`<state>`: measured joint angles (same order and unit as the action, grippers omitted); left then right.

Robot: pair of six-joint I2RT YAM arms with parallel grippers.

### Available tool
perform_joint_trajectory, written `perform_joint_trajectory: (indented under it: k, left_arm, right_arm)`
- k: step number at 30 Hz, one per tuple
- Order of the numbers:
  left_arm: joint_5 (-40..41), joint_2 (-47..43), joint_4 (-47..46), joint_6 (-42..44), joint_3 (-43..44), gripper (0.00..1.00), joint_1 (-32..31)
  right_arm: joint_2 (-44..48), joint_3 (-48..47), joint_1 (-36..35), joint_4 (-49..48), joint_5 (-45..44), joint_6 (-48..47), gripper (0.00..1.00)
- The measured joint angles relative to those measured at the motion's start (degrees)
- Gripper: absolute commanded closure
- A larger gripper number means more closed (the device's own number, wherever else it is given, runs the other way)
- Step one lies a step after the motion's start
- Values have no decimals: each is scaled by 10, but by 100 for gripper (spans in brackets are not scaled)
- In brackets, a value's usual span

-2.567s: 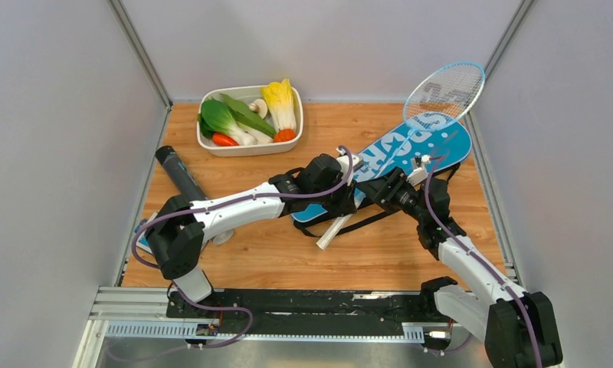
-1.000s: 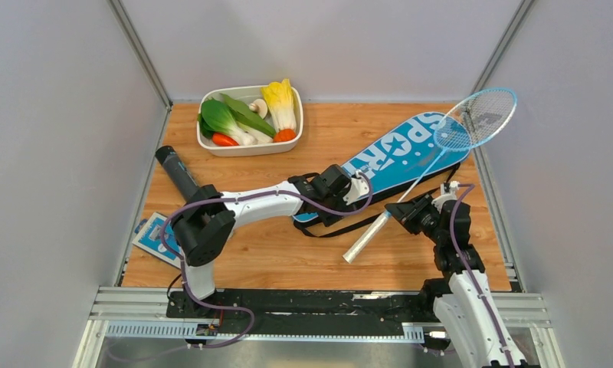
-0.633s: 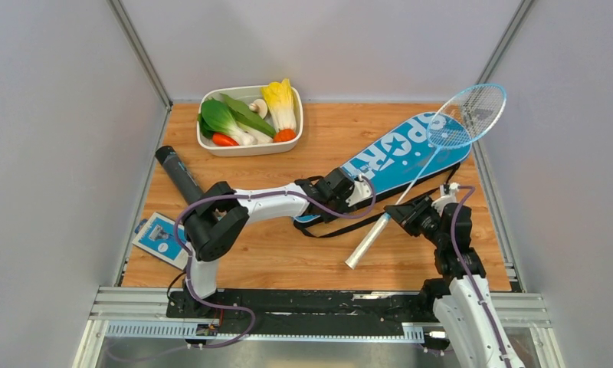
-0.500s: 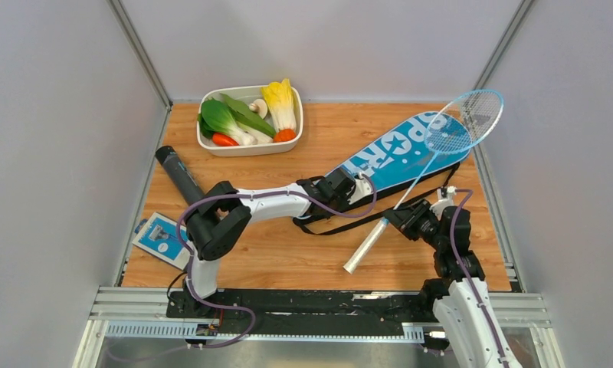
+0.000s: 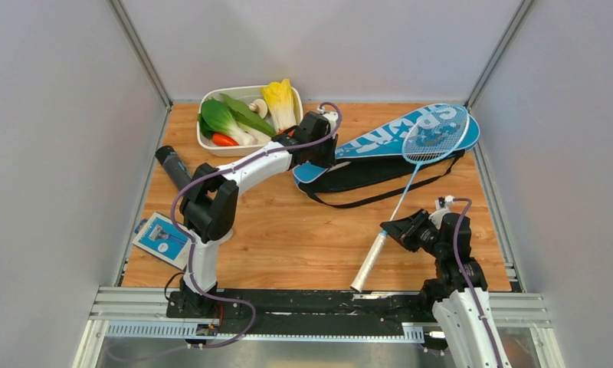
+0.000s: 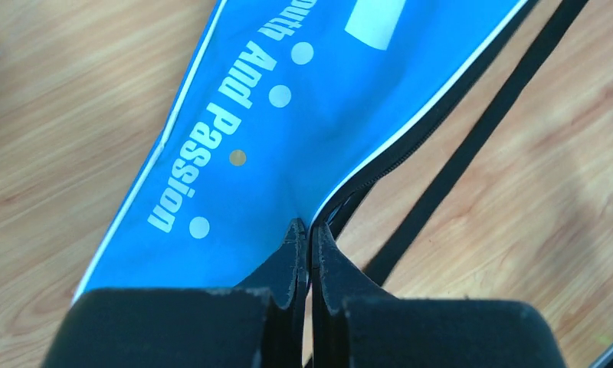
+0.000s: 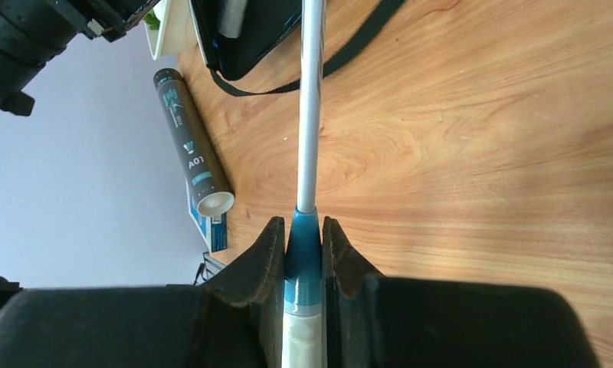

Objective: Pack up the badminton gear

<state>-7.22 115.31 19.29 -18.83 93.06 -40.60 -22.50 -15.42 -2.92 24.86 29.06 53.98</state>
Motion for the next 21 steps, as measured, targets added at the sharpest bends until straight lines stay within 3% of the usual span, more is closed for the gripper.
perform_joint_trajectory:
  k: [4,21]
  left_arm:
    - [-12,0,-7,-43,0,100,23]
    - [-6,3,-41,-125,4,100,5]
  right_arm:
    - [27,0,0,21,0,15,100]
    - [145,-38,0,186,-66,77,100]
